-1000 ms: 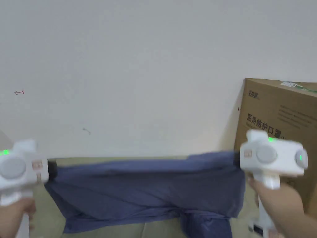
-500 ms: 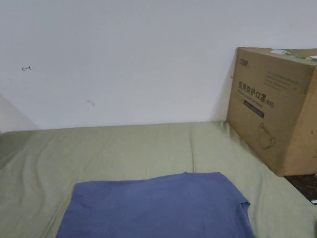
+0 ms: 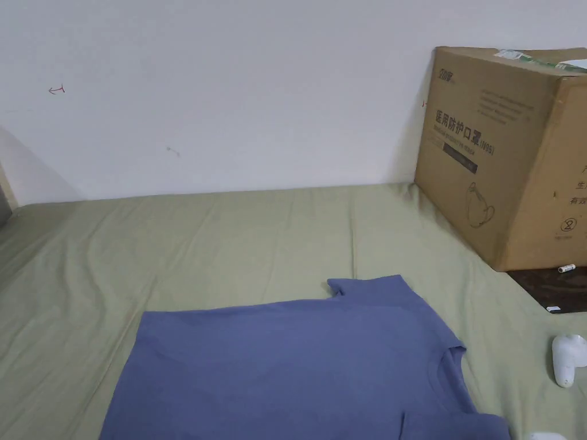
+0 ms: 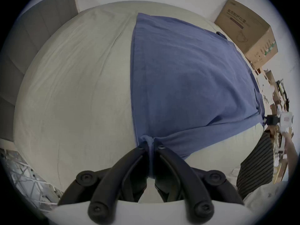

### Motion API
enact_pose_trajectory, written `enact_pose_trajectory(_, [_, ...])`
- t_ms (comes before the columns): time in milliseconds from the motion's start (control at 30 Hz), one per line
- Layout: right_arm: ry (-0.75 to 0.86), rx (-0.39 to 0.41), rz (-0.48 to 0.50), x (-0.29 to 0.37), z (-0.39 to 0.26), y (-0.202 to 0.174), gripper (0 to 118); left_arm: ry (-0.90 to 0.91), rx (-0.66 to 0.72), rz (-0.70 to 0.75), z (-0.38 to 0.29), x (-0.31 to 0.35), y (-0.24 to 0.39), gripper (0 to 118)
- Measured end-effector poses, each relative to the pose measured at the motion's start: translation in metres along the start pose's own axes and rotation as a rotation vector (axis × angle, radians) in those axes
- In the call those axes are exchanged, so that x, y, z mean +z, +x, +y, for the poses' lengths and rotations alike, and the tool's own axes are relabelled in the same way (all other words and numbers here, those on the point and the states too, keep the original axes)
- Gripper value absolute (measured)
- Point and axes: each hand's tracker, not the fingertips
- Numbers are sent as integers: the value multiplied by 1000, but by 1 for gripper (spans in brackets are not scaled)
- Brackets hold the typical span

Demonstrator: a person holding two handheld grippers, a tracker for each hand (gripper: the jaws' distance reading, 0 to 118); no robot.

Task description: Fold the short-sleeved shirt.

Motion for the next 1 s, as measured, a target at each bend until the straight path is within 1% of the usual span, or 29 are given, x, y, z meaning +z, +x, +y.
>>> enact_pose_trajectory(67, [7, 8, -14, 0, -1, -4, 24, 0, 34, -9, 0, 0, -1, 11])
enact_pose_trajectory(100, [12, 14, -23, 1, -1, -7, 33, 18, 68, -26, -2, 1, -3, 21])
enact_pose_trajectory(133, [14, 12, -21, 4, -2, -8, 46, 21, 92, -48, -4, 3, -5, 36])
enact_pose_trajectory(167, [17, 10, -13, 8, -1, -9, 68, 27, 114, -96, -5, 4, -6, 61])
enact_pose_trajectory(200, [20, 3, 8, 13, -1, -10, 94, 31, 139, -156, -5, 10, -8, 103])
enact_pose_trajectory(233, [24, -2, 21, 19, -2, -13, 94, 24, 150, -208, -4, 15, -8, 103])
enact_pose_trajectory(267, [28, 2, 11, 24, -4, -16, 102, 10, 163, -234, -5, 18, -4, 111])
enact_pose_trajectory(300, [57, 16, 6, 33, -6, -20, 113, 10, 139, -197, -7, 22, -4, 118])
enact_pose_trajectory(333, [120, 33, 13, 46, -7, -24, 118, 81, 106, -199, -8, 38, -3, 113])
enact_pose_trajectory(367, [159, 41, 14, 57, -7, -27, 118, 125, 67, -204, -5, 46, 0, 110])
enact_pose_trajectory(400, [205, 46, 5, 69, -7, -31, 118, 135, 55, -206, -4, 57, 2, 110])
enact_pose_trajectory(433, [264, 53, -4, 81, -8, -36, 118, 170, 48, -215, -11, 99, 39, 110])
enact_pose_trajectory(533, [488, 52, -21, 119, -15, -53, 118, 315, 45, -232, -14, 155, 68, 110])
enact_pose_trajectory(567, [542, 52, -21, 128, -16, -59, 118, 359, 48, -231, -9, 131, 45, 111])
enact_pose_trajectory(600, [586, 47, -3, 140, -20, -71, 118, 417, 50, -215, -8, 139, 47, 111])
enact_pose_trajectory(633, [623, 47, 4, 147, -22, -77, 117, 463, 37, -201, -8, 148, 50, 109])
enact_pose_trajectory(667, [694, 37, 7, 154, -26, -85, 114, 529, 12, -163, -12, 159, 56, 102])
enact_pose_trajectory(700, [759, 21, 14, 161, -30, -91, 104, 600, -10, -124, -13, 160, 59, 78])
enact_pose_trajectory(733, [788, 8, 37, 166, -29, -97, 87, 645, -21, -90, -14, 167, 63, 51])
enact_pose_trajectory(767, [812, -14, 58, 169, -30, -101, 52, 672, -24, -74, -14, 171, 65, 19])
enact_pose_trajectory(800, [819, -43, 76, 171, -31, -104, 0, 680, -11, -83, -14, 174, 66, 0])
enact_pose_trajectory(833, [811, -66, 78, 170, -29, -106, 0, 695, -5, -73, -13, 175, 64, 0])
enact_pose_trajectory(867, [821, -96, 64, 173, -26, -104, 0, 683, 12, -122, -10, 176, 59, 0])
enact_pose_trajectory(900, [787, -68, 87, 174, -21, -103, 0, 646, 23, -157, -5, 175, 53, 0])
enact_pose_trajectory(933, [765, -60, 109, 174, -19, -101, 0, 592, 34, -127, 0, 173, 48, 0])
enact_pose_trajectory(967, [766, -60, 105, 174, -19, -101, 0, 514, 46, -74, 3, 174, 59, 0])
enact_pose_trajectory(1000, [765, -62, 93, 171, -19, -101, 0, 379, 54, -42, 10, 165, 54, 0])
